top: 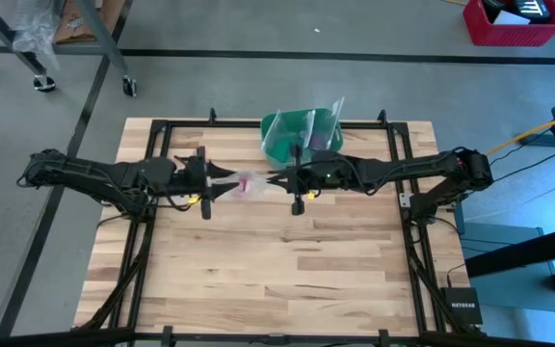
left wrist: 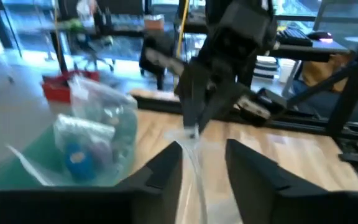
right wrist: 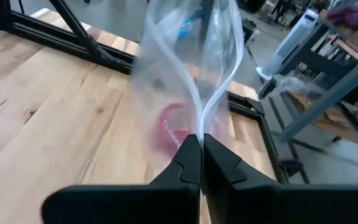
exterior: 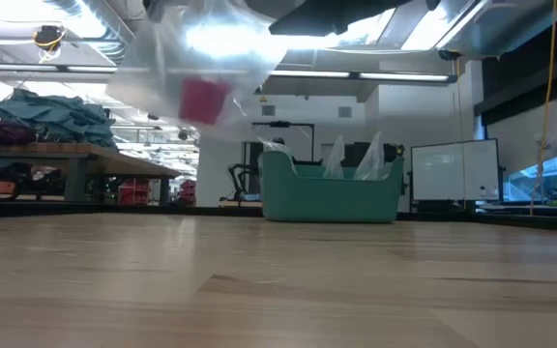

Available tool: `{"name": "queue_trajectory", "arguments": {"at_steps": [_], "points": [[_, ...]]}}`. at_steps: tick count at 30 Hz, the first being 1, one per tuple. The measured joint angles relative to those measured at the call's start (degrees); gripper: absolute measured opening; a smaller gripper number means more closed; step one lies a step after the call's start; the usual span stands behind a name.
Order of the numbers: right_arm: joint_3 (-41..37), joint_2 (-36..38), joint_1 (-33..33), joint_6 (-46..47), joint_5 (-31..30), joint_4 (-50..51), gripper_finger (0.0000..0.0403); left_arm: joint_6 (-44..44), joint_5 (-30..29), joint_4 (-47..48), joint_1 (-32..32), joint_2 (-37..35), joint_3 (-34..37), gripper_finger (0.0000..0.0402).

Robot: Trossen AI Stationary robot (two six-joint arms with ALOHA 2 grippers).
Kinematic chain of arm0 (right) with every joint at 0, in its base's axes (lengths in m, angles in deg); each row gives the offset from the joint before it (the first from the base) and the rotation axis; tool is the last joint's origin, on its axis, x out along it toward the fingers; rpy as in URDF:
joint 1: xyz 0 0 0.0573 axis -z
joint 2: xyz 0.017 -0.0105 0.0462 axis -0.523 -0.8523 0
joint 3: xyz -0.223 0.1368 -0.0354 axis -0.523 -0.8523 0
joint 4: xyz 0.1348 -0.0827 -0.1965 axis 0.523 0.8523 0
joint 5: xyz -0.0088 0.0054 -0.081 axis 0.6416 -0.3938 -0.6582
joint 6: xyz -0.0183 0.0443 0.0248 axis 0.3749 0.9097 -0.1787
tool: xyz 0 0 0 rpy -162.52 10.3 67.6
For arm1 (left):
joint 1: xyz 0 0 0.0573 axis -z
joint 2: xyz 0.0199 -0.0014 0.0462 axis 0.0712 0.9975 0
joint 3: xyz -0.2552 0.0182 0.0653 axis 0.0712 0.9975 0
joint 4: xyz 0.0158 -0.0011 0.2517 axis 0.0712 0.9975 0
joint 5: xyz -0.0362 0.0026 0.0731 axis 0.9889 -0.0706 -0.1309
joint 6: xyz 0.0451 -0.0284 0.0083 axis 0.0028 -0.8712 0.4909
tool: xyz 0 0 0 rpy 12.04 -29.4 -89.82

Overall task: Roll bandage
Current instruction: Close the transparent zip bag

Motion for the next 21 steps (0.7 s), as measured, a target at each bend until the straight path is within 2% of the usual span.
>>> {"name": "queue_trajectory", "arguments": {"at_steps": [5,11,15,21], "points": [[0.79,0.00,0.00,1.18,-2.23,3.36,0.0004,5.30,-0.19,-1.75,-0.01,-0.25,0.00,0.0156],[6.09,0.00,0.00,1.32,-5.74,14.74,0.0002,8.74,-0.45,-1.36,0.00,-2.93,-0.02,0.0163],[9.90,0.00,0.00,1.29,-6.73,20.90,0.0002,5.38,-0.45,1.05,0.01,-5.86,-0.04,0.0162],[13.24,0.00,0.00,-0.14,-6.75,23.50,0.0001,-5.62,1.65,13.48,0.11,-8.37,-0.07,0.0161]]}}
